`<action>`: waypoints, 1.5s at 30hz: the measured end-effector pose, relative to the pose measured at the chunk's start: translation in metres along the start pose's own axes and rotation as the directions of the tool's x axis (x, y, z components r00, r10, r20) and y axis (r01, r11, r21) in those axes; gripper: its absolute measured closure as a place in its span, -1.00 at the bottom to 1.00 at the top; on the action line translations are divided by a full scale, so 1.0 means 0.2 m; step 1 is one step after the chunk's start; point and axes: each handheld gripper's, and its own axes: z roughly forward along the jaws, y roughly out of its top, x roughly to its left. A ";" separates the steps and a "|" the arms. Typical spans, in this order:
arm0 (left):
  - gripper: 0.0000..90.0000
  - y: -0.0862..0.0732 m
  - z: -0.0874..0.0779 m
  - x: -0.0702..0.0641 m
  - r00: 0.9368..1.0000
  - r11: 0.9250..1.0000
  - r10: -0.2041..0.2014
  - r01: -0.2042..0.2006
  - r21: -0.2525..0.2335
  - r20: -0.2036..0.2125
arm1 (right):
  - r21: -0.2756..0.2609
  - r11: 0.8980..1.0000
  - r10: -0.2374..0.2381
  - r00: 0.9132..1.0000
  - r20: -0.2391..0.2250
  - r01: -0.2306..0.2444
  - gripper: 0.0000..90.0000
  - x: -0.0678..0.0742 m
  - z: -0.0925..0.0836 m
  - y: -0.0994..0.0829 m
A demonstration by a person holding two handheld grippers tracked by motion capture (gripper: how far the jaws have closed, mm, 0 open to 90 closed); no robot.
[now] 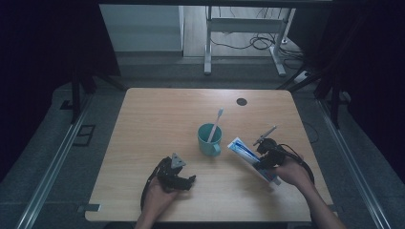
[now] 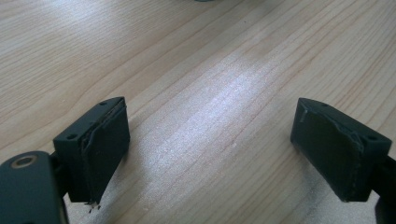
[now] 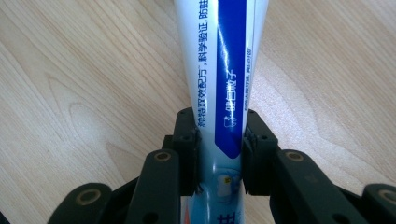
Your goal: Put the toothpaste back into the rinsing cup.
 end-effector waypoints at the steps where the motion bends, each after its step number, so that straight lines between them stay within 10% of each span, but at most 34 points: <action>1: -0.73 0.00 0.00 0.00 1.000 1.000 0.001 -0.001 0.000 0.000 | -0.006 1.000 0.002 1.000 -0.001 -0.002 0.58 0.00 -0.01 0.00; 45: -0.73 0.00 0.00 0.00 1.000 1.000 0.005 -0.005 -0.001 -0.001 | -0.308 0.951 0.004 1.000 0.014 0.000 0.58 0.06 -0.17 0.01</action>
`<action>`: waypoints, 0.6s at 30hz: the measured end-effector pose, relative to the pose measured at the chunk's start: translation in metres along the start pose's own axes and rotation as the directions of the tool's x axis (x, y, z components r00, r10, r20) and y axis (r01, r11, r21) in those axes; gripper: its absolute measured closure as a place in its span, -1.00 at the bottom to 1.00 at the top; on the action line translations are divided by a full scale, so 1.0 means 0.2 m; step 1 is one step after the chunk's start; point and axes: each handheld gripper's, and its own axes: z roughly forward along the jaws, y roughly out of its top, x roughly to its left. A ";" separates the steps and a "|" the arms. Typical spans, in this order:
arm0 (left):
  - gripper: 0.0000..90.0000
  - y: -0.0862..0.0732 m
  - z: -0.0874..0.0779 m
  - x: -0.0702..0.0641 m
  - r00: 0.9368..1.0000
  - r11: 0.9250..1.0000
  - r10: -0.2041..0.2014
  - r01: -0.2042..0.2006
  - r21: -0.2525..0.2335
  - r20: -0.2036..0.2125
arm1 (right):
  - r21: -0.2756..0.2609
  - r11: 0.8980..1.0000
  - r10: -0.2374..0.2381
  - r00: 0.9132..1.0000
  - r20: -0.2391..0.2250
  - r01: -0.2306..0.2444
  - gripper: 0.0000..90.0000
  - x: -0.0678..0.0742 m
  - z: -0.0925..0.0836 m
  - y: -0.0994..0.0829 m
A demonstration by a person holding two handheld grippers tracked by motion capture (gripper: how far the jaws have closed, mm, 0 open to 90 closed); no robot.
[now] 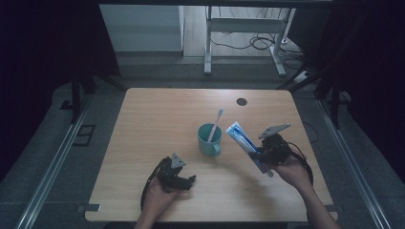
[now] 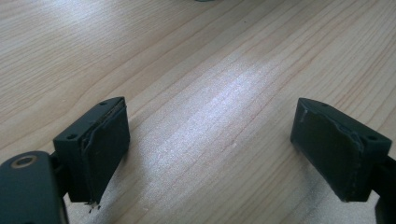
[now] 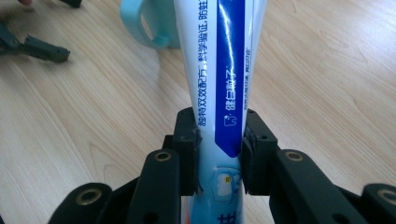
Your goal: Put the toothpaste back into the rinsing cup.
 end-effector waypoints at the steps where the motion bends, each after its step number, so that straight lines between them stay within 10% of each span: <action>1: -0.73 0.00 0.00 0.00 1.000 1.000 0.000 0.000 0.000 0.000 | -0.007 1.000 0.003 1.000 0.000 -0.003 0.58 0.00 0.00 0.00; 18: -0.73 0.00 0.00 0.00 1.000 1.000 -0.001 0.001 0.000 0.000 | -0.111 0.994 -0.008 1.000 0.001 0.008 0.58 0.02 0.01 0.08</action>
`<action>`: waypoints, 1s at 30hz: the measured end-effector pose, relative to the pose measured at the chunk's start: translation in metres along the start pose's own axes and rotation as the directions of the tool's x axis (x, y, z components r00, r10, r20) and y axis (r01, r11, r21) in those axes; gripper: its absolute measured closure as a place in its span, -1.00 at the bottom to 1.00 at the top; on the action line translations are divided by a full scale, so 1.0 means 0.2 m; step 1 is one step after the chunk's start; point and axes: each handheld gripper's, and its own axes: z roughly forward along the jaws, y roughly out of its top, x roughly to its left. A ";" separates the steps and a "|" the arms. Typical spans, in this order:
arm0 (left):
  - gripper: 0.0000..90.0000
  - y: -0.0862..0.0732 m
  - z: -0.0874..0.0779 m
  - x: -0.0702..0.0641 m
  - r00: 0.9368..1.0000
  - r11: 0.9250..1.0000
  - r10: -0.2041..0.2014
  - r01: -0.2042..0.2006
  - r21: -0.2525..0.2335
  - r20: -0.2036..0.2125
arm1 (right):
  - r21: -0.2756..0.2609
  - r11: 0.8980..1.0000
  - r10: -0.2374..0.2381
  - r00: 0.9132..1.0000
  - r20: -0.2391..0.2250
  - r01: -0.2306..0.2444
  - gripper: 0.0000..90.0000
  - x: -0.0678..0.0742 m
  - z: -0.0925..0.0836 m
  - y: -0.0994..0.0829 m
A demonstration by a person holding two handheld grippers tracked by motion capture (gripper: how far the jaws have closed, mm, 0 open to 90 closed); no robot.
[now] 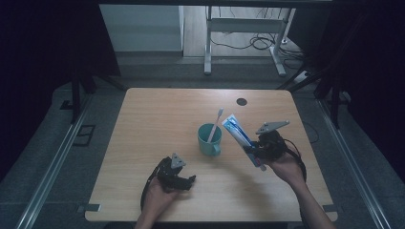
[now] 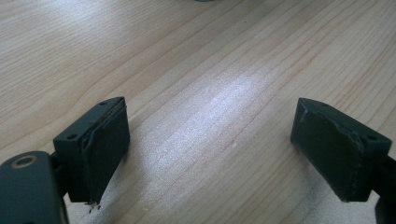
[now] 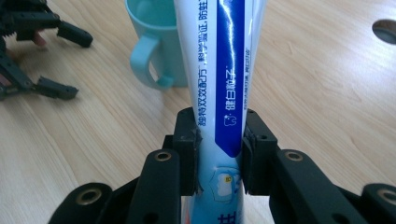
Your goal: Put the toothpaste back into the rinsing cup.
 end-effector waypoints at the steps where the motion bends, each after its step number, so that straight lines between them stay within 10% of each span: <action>1: -0.73 0.00 0.00 0.00 1.000 1.000 0.000 0.000 0.000 0.000 | -0.006 1.000 -0.001 1.000 0.001 0.001 0.58 0.00 0.00 0.01; 30: -0.73 0.00 0.00 0.00 1.000 1.000 0.001 -0.001 0.001 0.000 | -0.198 0.980 -0.011 1.000 0.022 0.015 0.59 0.06 0.07 0.23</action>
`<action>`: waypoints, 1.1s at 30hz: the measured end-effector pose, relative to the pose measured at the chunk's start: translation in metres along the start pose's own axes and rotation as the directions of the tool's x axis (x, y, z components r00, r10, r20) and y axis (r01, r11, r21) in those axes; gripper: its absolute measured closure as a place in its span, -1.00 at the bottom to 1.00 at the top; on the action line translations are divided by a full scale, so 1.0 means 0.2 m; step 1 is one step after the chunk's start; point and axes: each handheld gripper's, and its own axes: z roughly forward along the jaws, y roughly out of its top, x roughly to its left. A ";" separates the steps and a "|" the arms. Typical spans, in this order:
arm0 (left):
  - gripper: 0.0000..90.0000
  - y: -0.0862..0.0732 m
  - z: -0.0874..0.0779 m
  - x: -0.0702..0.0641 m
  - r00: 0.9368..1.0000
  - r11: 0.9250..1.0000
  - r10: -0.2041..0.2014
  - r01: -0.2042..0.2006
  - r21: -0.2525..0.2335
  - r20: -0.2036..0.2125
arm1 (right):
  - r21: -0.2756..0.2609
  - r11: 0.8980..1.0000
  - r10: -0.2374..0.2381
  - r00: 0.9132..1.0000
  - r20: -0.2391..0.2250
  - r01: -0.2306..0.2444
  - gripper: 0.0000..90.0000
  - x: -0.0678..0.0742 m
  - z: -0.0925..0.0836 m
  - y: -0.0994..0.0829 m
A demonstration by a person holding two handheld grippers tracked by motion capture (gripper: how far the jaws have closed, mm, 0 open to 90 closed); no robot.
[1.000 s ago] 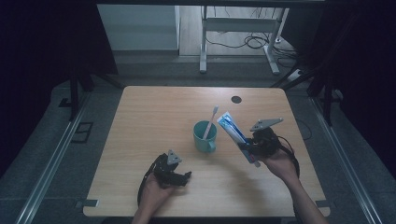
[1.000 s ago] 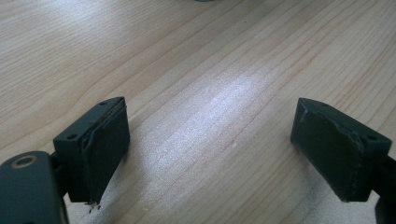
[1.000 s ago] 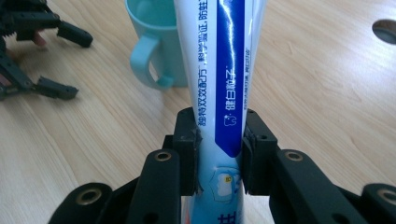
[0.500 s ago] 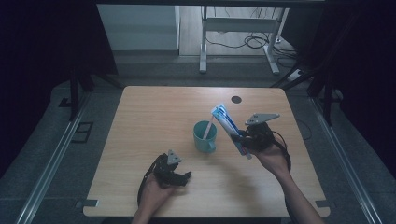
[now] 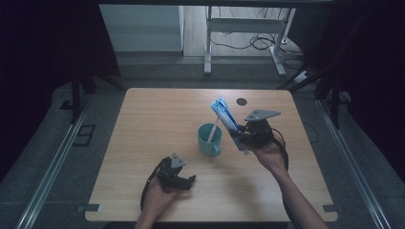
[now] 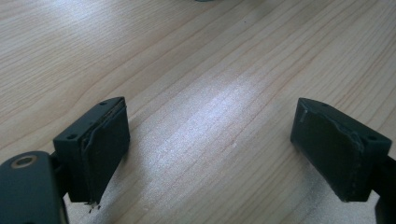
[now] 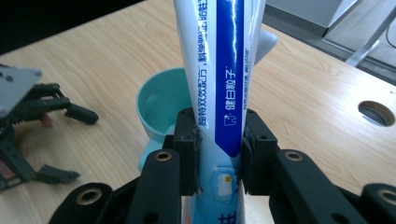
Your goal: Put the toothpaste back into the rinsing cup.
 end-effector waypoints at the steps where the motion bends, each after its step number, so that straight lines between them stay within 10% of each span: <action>1: -0.73 0.00 0.00 0.00 1.000 1.000 0.000 0.000 0.000 0.000 | -0.004 1.000 -0.001 1.000 0.001 0.001 0.59 0.00 0.00 0.01; 33: -0.73 0.00 0.00 0.00 1.000 1.000 0.000 0.000 0.000 0.000 | -0.092 0.996 0.016 0.999 -0.033 -0.019 0.58 0.05 0.21 0.12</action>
